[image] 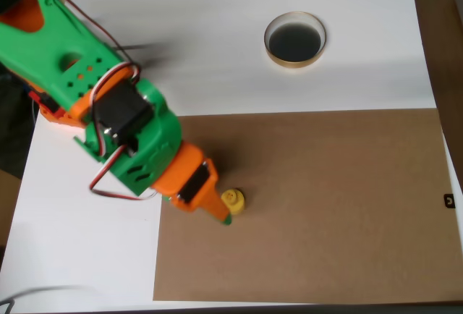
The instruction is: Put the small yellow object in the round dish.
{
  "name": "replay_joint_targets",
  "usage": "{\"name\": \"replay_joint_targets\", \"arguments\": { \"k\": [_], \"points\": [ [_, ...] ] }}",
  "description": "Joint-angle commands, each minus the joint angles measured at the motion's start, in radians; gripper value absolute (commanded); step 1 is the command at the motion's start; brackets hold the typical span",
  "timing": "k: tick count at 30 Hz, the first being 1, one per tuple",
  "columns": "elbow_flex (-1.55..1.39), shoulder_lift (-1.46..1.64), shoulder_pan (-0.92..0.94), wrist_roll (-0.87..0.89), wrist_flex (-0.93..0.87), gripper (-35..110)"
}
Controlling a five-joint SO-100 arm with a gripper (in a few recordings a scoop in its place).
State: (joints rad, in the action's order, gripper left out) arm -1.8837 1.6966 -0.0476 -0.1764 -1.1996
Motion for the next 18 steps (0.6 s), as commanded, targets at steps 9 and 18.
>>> {"name": "replay_joint_targets", "arguments": {
  "k": [9, 18],
  "points": [
    [0.107, -0.072, -0.106, 0.002, -0.023, 25],
    [0.150, -0.184, -0.103, 0.011, 0.020, 23]
  ]
}}
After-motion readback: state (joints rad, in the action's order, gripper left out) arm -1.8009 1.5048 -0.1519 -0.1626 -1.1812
